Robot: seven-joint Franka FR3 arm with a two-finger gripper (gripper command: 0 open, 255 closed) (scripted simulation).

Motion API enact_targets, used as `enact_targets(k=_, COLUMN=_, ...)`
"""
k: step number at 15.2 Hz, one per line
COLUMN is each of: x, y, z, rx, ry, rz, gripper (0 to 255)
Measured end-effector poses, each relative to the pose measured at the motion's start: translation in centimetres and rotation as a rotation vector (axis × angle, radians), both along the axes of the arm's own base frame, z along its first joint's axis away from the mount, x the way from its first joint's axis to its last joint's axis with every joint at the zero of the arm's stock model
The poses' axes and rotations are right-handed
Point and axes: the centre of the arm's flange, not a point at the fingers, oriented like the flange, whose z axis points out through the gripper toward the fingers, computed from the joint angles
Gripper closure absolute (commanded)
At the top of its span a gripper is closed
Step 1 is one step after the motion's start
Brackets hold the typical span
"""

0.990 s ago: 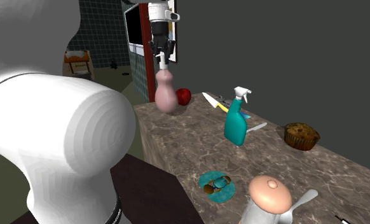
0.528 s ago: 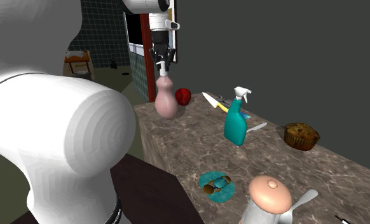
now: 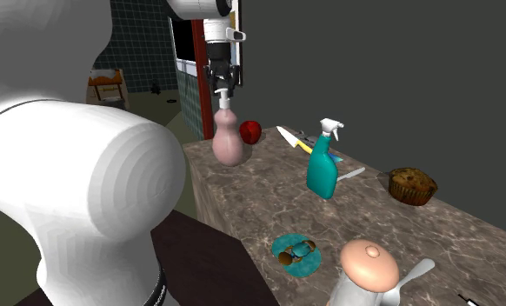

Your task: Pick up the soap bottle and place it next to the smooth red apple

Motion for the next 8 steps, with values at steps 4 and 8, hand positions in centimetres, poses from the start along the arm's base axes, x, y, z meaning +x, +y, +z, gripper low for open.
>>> enact_targets(k=4, x=0.0, y=0.0, z=0.0, rx=0.0, ry=-0.001, rz=0.0, gripper=0)
enact_targets(k=8, x=0.2, y=0.1, z=2.9, rx=0.001, ry=-0.002, rz=0.0, gripper=0)
